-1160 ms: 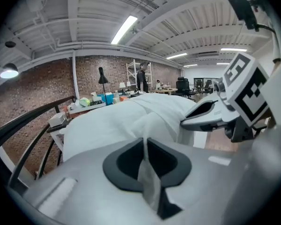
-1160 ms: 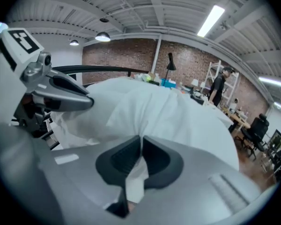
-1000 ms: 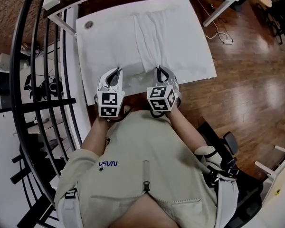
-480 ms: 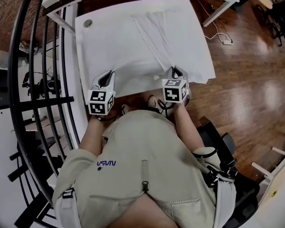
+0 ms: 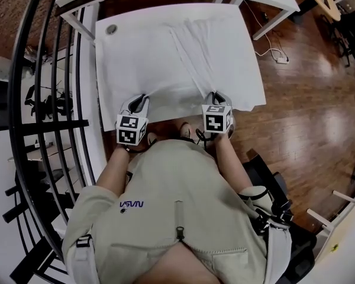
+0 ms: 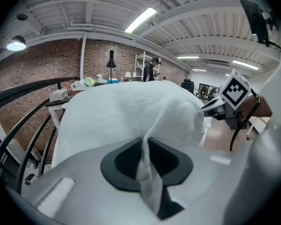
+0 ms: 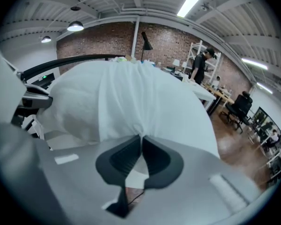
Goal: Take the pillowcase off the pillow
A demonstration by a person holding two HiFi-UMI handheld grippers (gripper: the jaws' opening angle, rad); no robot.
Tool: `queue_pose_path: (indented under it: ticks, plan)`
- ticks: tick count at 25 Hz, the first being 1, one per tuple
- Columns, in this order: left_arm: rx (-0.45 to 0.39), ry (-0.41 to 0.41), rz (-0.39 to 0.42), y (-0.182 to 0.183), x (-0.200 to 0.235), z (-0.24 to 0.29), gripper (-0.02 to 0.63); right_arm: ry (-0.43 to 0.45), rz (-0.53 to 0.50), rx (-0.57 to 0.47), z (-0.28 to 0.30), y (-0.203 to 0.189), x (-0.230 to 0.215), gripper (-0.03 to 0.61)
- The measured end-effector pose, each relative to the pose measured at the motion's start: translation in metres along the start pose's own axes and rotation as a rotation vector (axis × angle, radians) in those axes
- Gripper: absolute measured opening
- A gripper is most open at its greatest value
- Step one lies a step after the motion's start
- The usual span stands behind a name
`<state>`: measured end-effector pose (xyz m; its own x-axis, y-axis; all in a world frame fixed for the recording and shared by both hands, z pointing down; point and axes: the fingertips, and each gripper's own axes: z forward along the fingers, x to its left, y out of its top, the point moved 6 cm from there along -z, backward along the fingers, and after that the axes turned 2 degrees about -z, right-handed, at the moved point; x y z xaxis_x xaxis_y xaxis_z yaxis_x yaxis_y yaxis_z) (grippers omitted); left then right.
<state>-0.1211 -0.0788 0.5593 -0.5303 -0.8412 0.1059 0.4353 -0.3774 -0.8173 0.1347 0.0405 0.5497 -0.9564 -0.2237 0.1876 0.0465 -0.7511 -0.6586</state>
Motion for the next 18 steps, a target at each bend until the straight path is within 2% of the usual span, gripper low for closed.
queue_pose_path:
  ticks: [4, 7, 14, 18]
  plan:
    - [-0.021, -0.032, 0.028, 0.015, -0.006, -0.011, 0.097, 0.055, 0.023, -0.018, -0.009, 0.003, -0.004, 0.042]
    - [-0.069, -0.031, 0.052, 0.033, -0.012, -0.028, 0.131, 0.135, 0.058, -0.038, -0.021, 0.014, -0.013, 0.08]
    - [-0.214, 0.038, 0.045, 0.087, -0.015, -0.057, 0.135, 0.268, 0.131, -0.299, -0.065, 0.073, -0.032, 0.095]
    - [-0.262, 0.065, 0.059, 0.115, -0.024, -0.052, 0.137, 0.321, 0.106, -0.365, -0.064, 0.094, -0.039, 0.095]
